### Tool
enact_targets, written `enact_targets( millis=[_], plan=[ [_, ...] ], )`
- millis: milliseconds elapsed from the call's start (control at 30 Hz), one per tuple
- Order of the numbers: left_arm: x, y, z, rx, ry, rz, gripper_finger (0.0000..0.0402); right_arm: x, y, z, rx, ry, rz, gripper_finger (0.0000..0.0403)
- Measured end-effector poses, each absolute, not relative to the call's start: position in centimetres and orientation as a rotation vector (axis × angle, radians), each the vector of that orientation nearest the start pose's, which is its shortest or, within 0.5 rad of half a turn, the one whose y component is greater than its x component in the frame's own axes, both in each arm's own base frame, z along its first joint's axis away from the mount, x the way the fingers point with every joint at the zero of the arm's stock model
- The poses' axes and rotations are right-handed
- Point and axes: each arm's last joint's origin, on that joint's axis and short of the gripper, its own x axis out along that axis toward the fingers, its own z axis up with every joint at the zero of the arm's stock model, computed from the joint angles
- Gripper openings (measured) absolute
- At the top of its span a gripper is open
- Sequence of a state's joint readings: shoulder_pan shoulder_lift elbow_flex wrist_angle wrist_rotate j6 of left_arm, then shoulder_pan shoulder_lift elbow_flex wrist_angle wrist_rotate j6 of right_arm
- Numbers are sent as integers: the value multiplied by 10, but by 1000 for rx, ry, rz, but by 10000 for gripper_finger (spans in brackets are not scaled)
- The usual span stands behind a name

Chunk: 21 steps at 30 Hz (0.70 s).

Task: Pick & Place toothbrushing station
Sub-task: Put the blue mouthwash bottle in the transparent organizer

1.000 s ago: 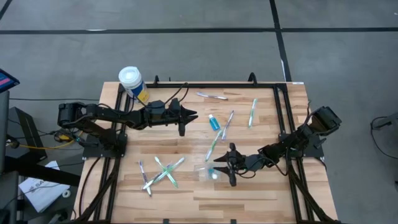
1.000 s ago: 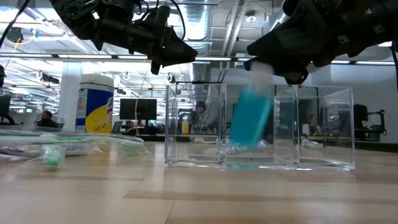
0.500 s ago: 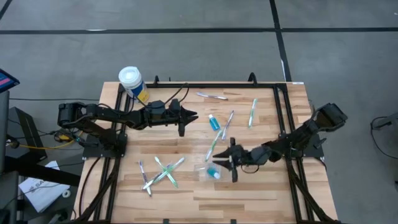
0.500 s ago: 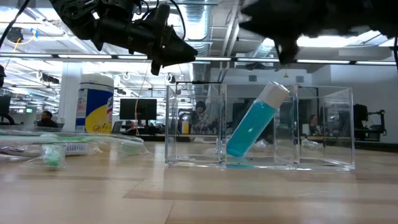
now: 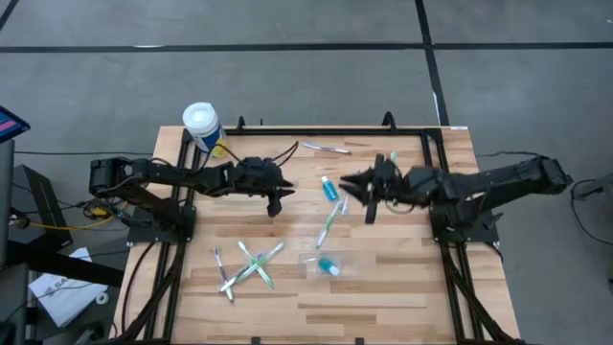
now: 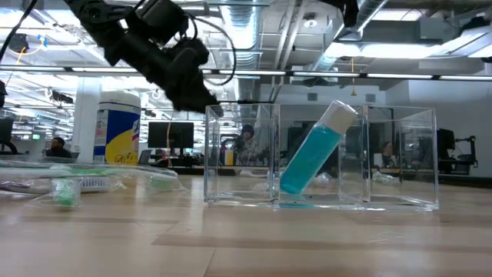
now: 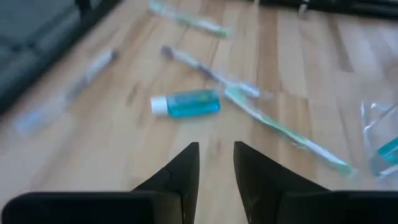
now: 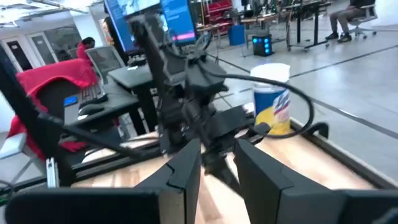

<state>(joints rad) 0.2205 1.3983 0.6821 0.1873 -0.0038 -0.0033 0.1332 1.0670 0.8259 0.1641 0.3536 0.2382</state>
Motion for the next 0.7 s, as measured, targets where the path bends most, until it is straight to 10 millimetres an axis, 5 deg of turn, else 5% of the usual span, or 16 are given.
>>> enact_targets(
  millis=[233, 700],
  plan=[
    [295, 93, 210, 224, 691, 113, 94, 245, -20, 348, 277, 97, -283, 93],
    [351, 130, 187, 507, 768, -65, 94, 242, -68, 398, 293, 174, -339, 93]
  ],
)
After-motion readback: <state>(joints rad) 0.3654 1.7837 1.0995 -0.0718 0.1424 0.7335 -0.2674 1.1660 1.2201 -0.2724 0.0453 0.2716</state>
